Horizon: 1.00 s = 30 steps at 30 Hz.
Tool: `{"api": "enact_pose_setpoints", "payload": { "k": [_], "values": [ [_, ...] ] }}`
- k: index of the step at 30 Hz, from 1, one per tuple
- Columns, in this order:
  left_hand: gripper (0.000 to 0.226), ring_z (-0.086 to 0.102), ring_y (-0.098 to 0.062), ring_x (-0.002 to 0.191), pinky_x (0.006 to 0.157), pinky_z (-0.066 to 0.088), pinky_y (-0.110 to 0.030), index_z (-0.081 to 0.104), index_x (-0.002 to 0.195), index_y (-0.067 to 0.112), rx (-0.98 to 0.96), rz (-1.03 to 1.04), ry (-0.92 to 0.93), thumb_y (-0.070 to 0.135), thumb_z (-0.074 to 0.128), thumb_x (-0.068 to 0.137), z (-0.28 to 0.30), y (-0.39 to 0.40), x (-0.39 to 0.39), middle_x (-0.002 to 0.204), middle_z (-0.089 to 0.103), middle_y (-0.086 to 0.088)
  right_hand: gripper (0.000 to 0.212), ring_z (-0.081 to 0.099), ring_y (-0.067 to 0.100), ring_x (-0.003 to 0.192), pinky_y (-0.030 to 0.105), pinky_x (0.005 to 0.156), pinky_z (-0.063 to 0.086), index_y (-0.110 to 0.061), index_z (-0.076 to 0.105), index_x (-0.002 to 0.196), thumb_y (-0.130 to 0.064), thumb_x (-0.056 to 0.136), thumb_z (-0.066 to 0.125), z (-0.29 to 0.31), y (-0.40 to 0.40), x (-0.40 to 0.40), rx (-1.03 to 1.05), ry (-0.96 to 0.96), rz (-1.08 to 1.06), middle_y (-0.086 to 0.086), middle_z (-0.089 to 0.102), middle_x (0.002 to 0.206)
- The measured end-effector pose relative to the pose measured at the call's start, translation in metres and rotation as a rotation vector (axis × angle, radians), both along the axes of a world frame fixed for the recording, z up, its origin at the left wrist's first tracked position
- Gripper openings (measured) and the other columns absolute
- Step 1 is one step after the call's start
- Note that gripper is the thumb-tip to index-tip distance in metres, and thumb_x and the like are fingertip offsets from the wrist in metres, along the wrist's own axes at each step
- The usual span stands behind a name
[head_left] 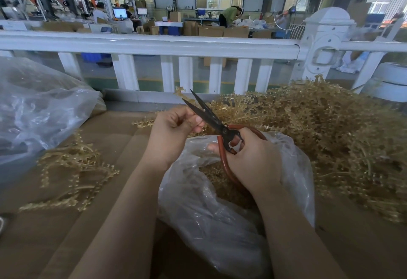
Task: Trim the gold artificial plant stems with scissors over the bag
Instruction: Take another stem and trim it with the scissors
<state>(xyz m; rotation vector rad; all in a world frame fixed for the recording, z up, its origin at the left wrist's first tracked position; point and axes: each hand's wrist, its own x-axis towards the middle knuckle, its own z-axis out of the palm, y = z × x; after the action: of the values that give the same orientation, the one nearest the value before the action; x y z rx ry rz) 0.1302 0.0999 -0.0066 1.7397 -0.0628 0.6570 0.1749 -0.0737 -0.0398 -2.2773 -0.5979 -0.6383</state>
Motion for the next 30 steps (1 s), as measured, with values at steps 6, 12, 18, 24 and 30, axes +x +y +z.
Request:
{"api": "enact_pose_setpoints", "payload": {
  "k": [6, 12, 18, 24, 30],
  "values": [
    [0.014, 0.061, -0.016, 0.074, 0.080, 0.055, -0.029, 0.070, 0.090, -0.002, 0.069, 0.019, -0.008, 0.000, 0.058, 0.096, -0.002, 0.002, 0.002, 0.083, 0.070, -0.017, 0.071, 0.055, 0.003, 0.066, 0.023, 0.058, 0.047, -0.023, 0.062, 0.079, -0.090, 0.067, 0.040, 0.001, 0.000, 0.000, -0.008, -0.016, -0.003, -0.014, 0.059, 0.071],
    [0.014, 0.060, -0.017, 0.074, 0.079, 0.054, -0.028, 0.070, 0.092, -0.005, 0.030, -0.009, -0.026, 0.000, 0.058, 0.096, -0.003, 0.001, 0.002, 0.083, 0.069, -0.019, 0.064, 0.058, 0.006, 0.064, 0.029, 0.060, 0.053, -0.020, 0.063, 0.076, -0.083, 0.072, 0.054, -0.001, -0.001, 0.000, 0.001, -0.028, 0.001, -0.011, 0.061, 0.069],
    [0.021, 0.062, -0.005, 0.069, 0.070, 0.052, -0.015, 0.072, 0.086, 0.011, -0.070, -0.050, -0.012, -0.001, 0.058, 0.096, -0.002, -0.003, 0.001, 0.075, 0.071, 0.003, 0.062, 0.058, 0.005, 0.061, 0.026, 0.056, 0.052, -0.020, 0.065, 0.075, -0.082, 0.072, 0.057, -0.003, 0.000, 0.002, 0.012, -0.023, 0.006, -0.012, 0.062, 0.066],
    [0.018, 0.061, -0.015, 0.074, 0.074, 0.047, -0.028, 0.075, 0.078, 0.017, -0.138, -0.120, 0.105, 0.008, 0.066, 0.091, -0.007, -0.007, 0.004, 0.076, 0.073, 0.002, 0.043, 0.061, 0.008, 0.061, 0.035, 0.060, 0.055, -0.021, 0.069, 0.074, -0.063, 0.079, 0.071, -0.003, 0.004, 0.004, 0.289, 0.224, 0.105, -0.006, 0.065, 0.063],
    [0.013, 0.064, 0.007, 0.068, 0.062, 0.044, -0.007, 0.075, 0.085, 0.009, -0.160, -0.235, 0.117, 0.000, 0.066, 0.087, -0.012, -0.021, 0.003, 0.070, 0.073, 0.013, 0.007, 0.072, 0.015, 0.073, 0.034, 0.069, 0.059, -0.027, 0.076, 0.081, -0.027, 0.088, 0.077, 0.000, 0.003, 0.008, 0.577, 0.489, 0.311, -0.004, 0.076, 0.077]
  ]
}}
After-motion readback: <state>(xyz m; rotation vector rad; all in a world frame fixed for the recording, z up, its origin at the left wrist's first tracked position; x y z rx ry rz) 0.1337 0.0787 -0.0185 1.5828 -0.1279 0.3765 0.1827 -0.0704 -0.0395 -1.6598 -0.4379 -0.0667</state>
